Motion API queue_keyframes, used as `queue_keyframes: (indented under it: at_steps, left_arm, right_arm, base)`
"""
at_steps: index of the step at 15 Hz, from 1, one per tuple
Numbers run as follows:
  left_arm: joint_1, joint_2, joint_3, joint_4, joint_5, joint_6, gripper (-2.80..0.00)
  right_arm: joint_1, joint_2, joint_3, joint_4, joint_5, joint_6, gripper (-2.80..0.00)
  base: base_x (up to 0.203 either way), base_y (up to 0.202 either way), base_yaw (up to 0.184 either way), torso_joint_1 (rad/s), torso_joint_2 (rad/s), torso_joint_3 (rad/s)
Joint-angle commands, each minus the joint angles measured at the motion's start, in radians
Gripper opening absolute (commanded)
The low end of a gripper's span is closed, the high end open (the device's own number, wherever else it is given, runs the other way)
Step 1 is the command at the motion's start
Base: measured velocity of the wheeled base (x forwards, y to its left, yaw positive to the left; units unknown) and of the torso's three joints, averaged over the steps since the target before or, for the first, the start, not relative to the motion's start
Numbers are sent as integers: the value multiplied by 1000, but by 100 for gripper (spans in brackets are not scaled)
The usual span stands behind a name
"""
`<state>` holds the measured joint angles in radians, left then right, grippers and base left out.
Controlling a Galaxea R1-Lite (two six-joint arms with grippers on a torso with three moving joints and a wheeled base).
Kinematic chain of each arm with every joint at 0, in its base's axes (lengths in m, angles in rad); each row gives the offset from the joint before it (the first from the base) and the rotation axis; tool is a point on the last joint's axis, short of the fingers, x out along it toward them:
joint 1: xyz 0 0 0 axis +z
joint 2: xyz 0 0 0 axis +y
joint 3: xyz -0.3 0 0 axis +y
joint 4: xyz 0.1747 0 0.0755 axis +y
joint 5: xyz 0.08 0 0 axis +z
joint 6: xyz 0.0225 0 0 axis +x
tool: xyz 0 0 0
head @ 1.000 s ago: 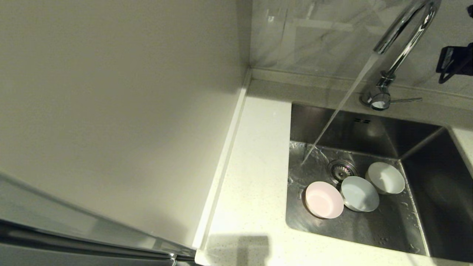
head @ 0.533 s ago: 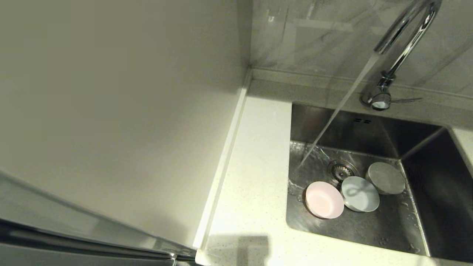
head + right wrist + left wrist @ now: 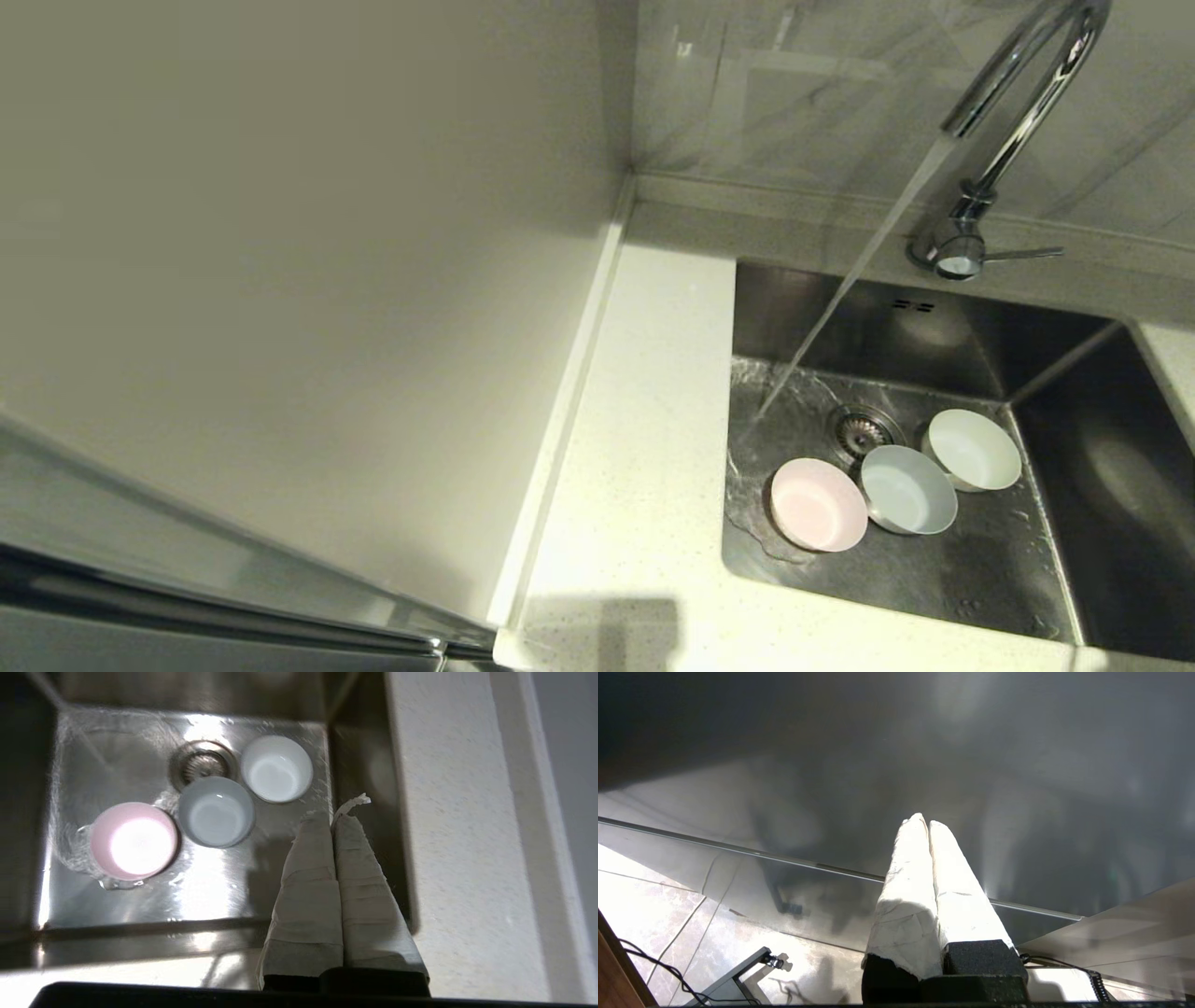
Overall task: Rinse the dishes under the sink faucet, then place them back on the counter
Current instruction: Wait for the water to rinse the bowl
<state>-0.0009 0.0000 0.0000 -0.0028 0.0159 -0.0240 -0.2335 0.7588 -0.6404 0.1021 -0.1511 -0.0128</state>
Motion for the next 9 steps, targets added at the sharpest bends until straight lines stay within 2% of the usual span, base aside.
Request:
queue_keyframes:
  at_steps: [1,3,5,7,9]
  left_arm:
    - [0,-3,0,0,0,-1,-280]
    - [0,-3,0,0,0,-1,-280]
    - [-1,-3,0,0,-1,-1,-280]
    - [0,-3,0,0,-1,-1,-280]
    - [1,-3,0,0,0,-1,-280]
  right_arm:
    - [63,-225,178,-168,2,-15,-280]
    - [111,-357,298,-251,3,-70,-280]
    - [125,-458,410,-285,1,-94,-280]
    - [130,-473,544,-408,-32,-95,-280]
    - [135,-472,644,-470,-50,-85,-280]
  base:
    - [0,0,0,0,0,0]
    - [0,0,0,0,0,0]
    - [0,0,0,0,0,0]
    - [0,0,0,0,0,0]
    - [0,0,0,0,0,0]
